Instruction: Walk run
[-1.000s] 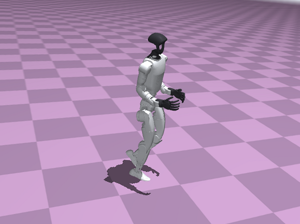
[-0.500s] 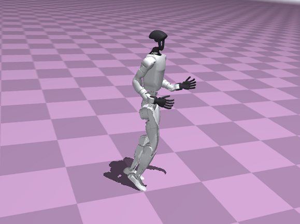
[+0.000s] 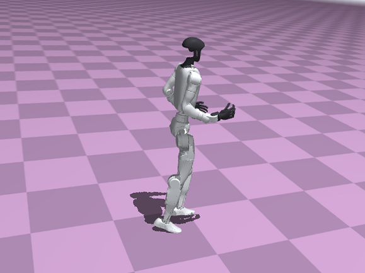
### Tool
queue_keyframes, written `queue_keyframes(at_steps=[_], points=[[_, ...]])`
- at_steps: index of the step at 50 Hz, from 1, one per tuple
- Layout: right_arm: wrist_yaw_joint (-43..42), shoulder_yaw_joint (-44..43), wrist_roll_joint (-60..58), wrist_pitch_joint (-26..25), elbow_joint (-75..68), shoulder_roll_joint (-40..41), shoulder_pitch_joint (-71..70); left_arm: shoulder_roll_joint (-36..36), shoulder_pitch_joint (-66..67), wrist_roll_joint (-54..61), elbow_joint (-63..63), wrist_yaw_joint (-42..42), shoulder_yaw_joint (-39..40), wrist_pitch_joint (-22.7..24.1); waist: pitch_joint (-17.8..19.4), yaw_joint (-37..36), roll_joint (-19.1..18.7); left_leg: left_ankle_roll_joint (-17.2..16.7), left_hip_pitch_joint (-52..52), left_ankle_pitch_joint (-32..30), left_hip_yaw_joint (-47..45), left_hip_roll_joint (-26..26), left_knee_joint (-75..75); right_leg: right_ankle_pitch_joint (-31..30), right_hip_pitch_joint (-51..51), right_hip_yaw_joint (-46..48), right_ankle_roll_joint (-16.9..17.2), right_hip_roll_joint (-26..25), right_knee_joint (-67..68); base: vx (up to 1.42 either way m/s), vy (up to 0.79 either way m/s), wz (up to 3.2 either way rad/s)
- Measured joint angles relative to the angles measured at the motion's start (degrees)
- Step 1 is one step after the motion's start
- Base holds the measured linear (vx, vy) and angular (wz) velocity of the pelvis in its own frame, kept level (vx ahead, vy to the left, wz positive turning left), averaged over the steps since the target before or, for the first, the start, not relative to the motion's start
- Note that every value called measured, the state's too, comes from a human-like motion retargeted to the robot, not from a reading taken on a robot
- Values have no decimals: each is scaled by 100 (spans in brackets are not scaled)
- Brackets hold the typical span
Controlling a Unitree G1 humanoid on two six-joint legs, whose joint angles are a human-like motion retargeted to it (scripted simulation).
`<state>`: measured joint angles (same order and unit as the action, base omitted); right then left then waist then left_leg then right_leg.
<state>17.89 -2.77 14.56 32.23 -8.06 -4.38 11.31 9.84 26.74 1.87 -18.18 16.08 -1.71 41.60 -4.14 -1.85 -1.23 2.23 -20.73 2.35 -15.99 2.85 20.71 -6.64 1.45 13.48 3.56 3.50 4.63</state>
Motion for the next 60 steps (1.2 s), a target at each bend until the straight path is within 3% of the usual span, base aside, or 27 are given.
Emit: queue_keyframes(at_steps=[3,5,6,8,10,12,13,15,17,20,23,27,31,33,35,37,38,40,42,43,46,51,56,60], points=[[90,-34,-235,-108,194,-306,-54,180,18,93,64,-20,133,-63,16,-2,-71,138,113,284,-1523,-107,-1096,204,-473,508,120,-273,-128,73,-11,195],[82,-79,-328,-154,253,-431,-31,211,-91,125,93,-72,183,-132,-52,132,15,890,296,2,-2368,70,-1449,348,-737,923,263,-309,-108,76,-26,198],[58,-67,-349,-162,223,-428,30,180,-152,111,78,-112,216,-162,-86,23,131,1122,468,159,-2503,160,-1505,325,-892,844,379,-338,-5,107,-43,100],[10,-140,-377,-154,74,-304,168,42,-365,16,-14,-227,188,-177,-143,-176,293,1277,545,581,-1805,254,-1270,-142,-1078,893,838,-393,356,101,-40,56],[90,-255,-347,-179,-209,-9,190,-266,-739,-77,-175,-388,275,-158,-203,-296,311,1277,-91,676,27,407,-838,-1304,-789,1005,1144,-468,992,68,-11,69],[122,-193,-332,-217,-405,303,249,-624,-1044,17,-201,-556,198,-226,-251,-162,66,1277,232,635,-918,-246,-771,-2012,-237,352,1144,-864,2006,60,10,151],[98,-146,-302,-193,-437,408,304,-782,-1176,129,-154,-667,17,-235,-266,-97,-99,1277,426,717,-801,-298,-840,-2165,1,95,1144,-1083,2503,64,5,215],[82,-84,-249,-127,-447,514,473,-1019,-1410,422,-72,-838,-322,-246,-260,59,-386,1277,682,777,-39,-247,-943,-1478,503,-537,1144,-1422,3461,78,1,241],[198,-87,-315,-113,-467,561,658,-1158,-1646,649,-59,-888,-573,-281,-211,143,-524,1277,898,751,455,-128,-1046,-901,835,-1046,1103,-1429,3877,61,6,209],[242,-14,-484,-148,-466,500,948,-1144,-1958,910,28,-789,-1027,-356,-159,427,-649,1277,1243,649,861,22,-1261,-231,1283,-1085,808,-859,3802,51,5,257],[248,12,-544,-149,-435,438,1166,-938,-2210,895,147,-528,-1241,-389,-146,792,-674,1277,1475,651,1507,209,-1314,256,1648,-1008,514,-256,3039,59,-11,271],[186,61,-519,-182,-416,418,1266,-583,-2399,609,132,-370,-1301,-360,-77,970,-432,1269,1889,739,2111,599,-1288,583,1852,-1886,628,24,1361,58,-22,194],[140,127,-566,-206,-353,369,1094,-381,-2204,491,-5,-393,-1214,-353,83,892,-256,1117,2435,805,2474,722,-1218,878,1806,-2974,485,2,-21,64,-29,101],[132,139,-659,-201,-322,294,974,-378,-1967,565,-86,-394,-1119,-372,134,917,-222,982,2668,752,2641,724,-1073,672,1734,-2827,556,6,-265,60,-24,98],[137,133,-791,-204,-348,221,822,-421,-1680,682,-176,-331,-951,-397,77,1016,-134,747,2743,519,2782,781,-776,265,1673,-2047,580,148,-36,71,-32,110],[127,149,-927,-197,-419,219,723,-521,-1357,728,-305,-220,-696,-405,-68,1075,-197,353,2591,-171,2766,684,-212,703,1536,-2060,433,136,189,80,-42,116],[102,128,-981,-200,-463,232,680,-614,-1227,719,-415,-129,-548,-398,-101,1178,-297,117,2406,-705,2831,617,264,902,1420,-2367,357,7,277,63,-29,154],[54,65,-989,-217,-503,209,606,-873,-1052,621,-636,-43,-335,-416,-140,1226,-340,-503,1884,-1828,2811,715,1353,1082,1224,-2106,277,150,275,59,-24,142],[9,81,-897,-206,-488,156,503,-1071,-937,580,-661,-192,-316,-433,-207,1141,-183,-975,1301,-2541,2005,524,2222,1137,1084,-1776,85,298,177,59,-27,109],[-15,69,-858,-195,-478,138,444,-1116,-894,613,-627,-248,-323,-425,-223,1180,-153,-942,1058,-2751,1545,246,2569,1185,1009,-1536,45,363,145,44,-23,150],[-53,79,-872,-177,-460,52,272,-1117,-821,610,-596,-230,-244,-423,-180,1094,-47,-226,496,-2043,403,-397,3156,1335,698,-1332,-44,378,28,43,-25,113],[-33,234,-1019,-154,-421,-232,21,-937,-765,339,-532,-159,-159,-431,-95,300,159,-150,-549,-974,-120,-253,2835,1468,245,-818,-9,419,-244,50,-19,-1],[51,259,-1125,-192,-497,-414,-130,-930,-681,228,-462,-271,-72,-408,-146,68,111,859,-1177,9,-880,-580,1349,1778,-160,-407,-18,195,-336,55,-10,91],[3,257,-1275,-193,-556,-398,-199,-1096,-670,294,-496,-414,42,-421,-187,10,31,1163,-1456,651,-1147,-417,307,1817,-429,152,-34,-16,-352,70,-4,91]])
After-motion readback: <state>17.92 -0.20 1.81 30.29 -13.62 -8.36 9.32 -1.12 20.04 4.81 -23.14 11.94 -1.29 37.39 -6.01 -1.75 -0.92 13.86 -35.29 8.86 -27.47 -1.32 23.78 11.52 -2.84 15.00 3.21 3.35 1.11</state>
